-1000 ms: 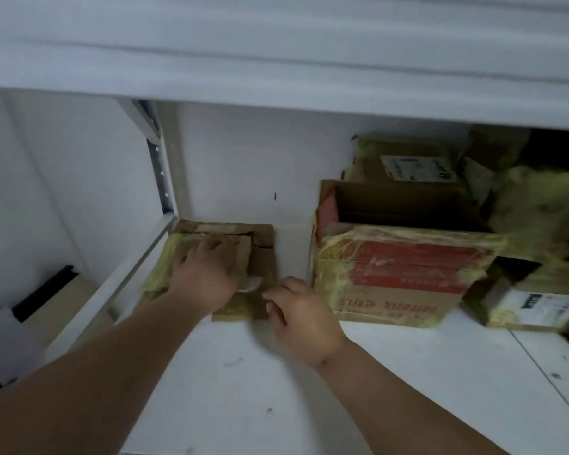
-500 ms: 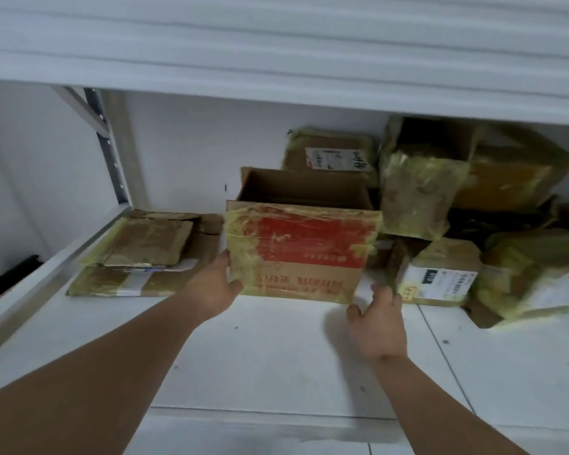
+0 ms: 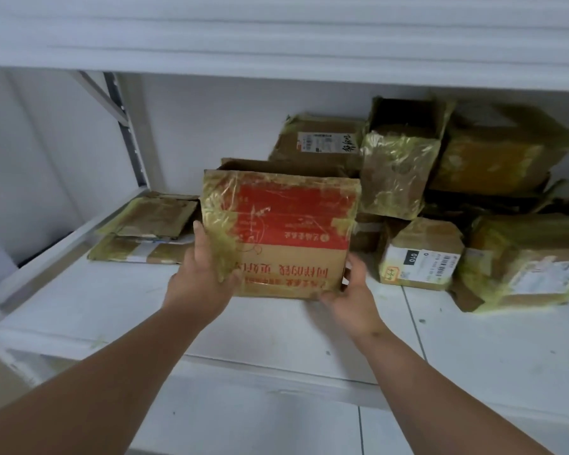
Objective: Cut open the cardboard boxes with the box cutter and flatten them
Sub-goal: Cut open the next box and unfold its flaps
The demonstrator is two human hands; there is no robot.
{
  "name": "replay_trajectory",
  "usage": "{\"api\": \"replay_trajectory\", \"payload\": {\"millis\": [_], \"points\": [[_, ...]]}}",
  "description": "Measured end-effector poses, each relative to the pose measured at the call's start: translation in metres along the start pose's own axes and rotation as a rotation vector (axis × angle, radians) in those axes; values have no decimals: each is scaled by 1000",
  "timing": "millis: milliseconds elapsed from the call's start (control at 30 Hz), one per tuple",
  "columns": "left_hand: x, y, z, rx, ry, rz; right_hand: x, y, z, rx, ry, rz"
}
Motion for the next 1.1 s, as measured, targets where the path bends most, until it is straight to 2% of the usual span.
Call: {"api": "replay_trajectory", "payload": {"millis": [133,233,633,767,967,1100], "points": [[13,30,-21,-185,11,413,11,-6,-15,54,49,77],[13,33,-29,-254,-58,537,20,-14,-29,89,106,91],[44,27,-54,-336,-163,390,20,-25,-96,110,248,44],[31,43,-65,-387,-229,400,32,-11,-112,100,294,21],[10,75,-69,-447,-227,386,67,7,-122,57,363,45],[0,83,-69,-406,-203,422,79,16,-120,27,334,-28]]}}
Point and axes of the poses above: each hand's wrist, its own z-axis towards the middle knuckle, its own x-axis out of the back of the hand, y = z × x, the point moved 9 cm from there along z, towards the middle knuckle, and after that the axes turned 12 degrees about -x, right-handed, at the moved point
